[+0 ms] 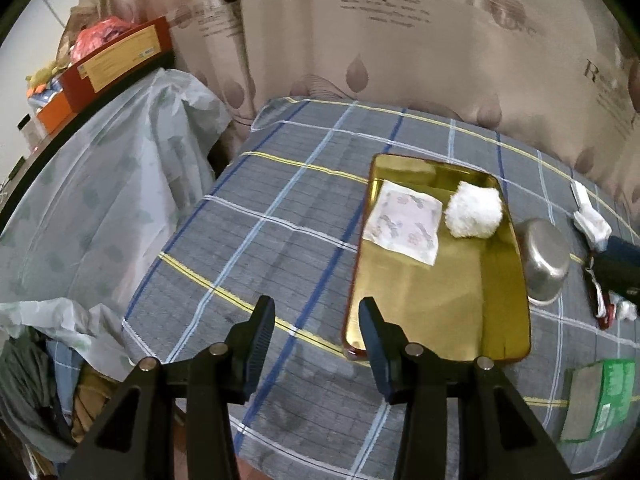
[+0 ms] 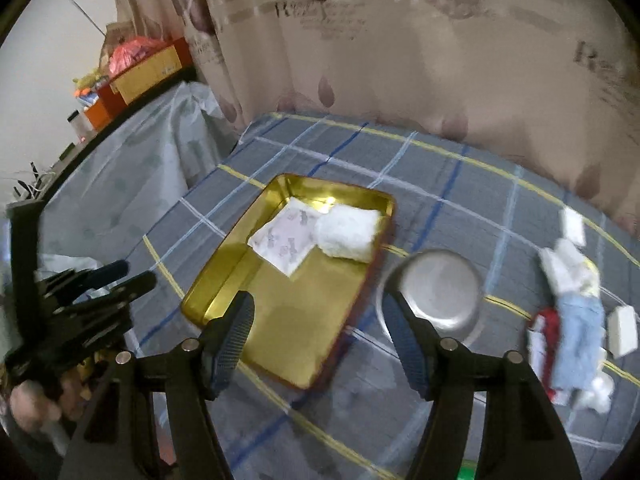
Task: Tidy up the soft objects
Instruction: 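Grasp the clear plastic bag with the right gripper and lift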
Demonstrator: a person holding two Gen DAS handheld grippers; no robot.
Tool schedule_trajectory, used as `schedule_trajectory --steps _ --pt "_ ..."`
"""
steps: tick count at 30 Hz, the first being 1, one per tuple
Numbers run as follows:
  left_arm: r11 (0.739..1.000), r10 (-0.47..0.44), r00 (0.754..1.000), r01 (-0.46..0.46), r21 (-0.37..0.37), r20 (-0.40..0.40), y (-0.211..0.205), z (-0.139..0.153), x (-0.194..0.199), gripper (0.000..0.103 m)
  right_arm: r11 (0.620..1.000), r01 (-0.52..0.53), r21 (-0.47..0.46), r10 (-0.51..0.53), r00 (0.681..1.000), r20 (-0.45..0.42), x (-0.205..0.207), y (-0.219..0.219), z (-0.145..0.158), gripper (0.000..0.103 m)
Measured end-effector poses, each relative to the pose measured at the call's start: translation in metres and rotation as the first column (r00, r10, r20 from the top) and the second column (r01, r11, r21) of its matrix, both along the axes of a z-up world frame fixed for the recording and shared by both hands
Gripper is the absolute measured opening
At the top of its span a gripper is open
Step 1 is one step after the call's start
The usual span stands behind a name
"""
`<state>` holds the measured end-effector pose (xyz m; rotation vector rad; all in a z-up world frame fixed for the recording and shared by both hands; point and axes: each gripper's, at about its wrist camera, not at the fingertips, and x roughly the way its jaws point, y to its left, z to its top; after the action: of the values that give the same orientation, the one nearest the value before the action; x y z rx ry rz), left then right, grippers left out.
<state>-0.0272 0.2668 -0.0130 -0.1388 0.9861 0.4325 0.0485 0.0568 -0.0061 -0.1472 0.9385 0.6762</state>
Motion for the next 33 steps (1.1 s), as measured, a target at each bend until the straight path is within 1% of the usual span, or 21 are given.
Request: schedule_trajectory --steps 3,5,9,12,14,17,21,25,28,33 --pt "1.000 -0.015 1.000 0.015 0.005 -0.005 -0.007 -0.001 0.001 0.044 0.999 0.040 -0.004 -0.039 0.999 0.024 -0.006 -0.034 0.013 0.066" --pt "1.000 -0.028 1.000 0.028 0.010 -0.011 -0.013 -0.003 0.002 0.044 0.996 0.085 -0.014 -0.084 0.996 0.030 -0.006 -0.064 0.018 0.067" --pt "0.999 -0.048 0.999 0.048 0.009 -0.025 -0.022 -0.008 0.005 0.044 0.979 0.187 -0.077 -0.183 0.982 0.055 0.001 -0.130 0.022 0.067" --pt "0.998 -0.062 0.997 0.063 0.015 -0.033 -0.030 -0.011 0.007 0.044 0.958 0.260 -0.116 -0.255 0.965 0.058 0.010 -0.184 0.021 0.068" --pt "0.997 -0.072 0.997 0.073 0.020 -0.041 -0.037 -0.013 0.010 0.044 0.945 0.299 -0.135 -0.293 0.954 0.057 0.013 -0.211 0.016 0.077" --pt "0.995 -0.094 0.994 0.095 0.019 -0.052 -0.048 -0.016 0.015 0.044 0.924 0.343 -0.169 -0.339 0.939 0.054 0.016 -0.246 0.000 0.077" --pt "0.990 -0.138 0.988 0.139 -0.002 -0.061 -0.066 -0.016 0.024 0.044 0.910 0.357 -0.211 -0.355 0.934 0.048 0.022 -0.268 -0.033 0.077" --pt "0.981 -0.191 0.979 0.193 0.023 -0.071 -0.088 -0.012 0.032 0.044 0.914 0.356 -0.192 -0.359 0.933 0.023 0.033 -0.275 -0.062 0.077" --pt "0.975 -0.217 0.973 0.220 0.031 -0.077 -0.102 -0.010 0.039 0.044 0.916 0.359 -0.180 -0.362 0.932 0.016 0.040 -0.279 -0.078 0.077" --pt "0.965 -0.260 0.962 0.263 0.027 -0.082 -0.125 -0.009 0.055 0.044 0.914 0.372 -0.161 -0.376 0.926 0.006 0.059 -0.286 -0.094 0.077"
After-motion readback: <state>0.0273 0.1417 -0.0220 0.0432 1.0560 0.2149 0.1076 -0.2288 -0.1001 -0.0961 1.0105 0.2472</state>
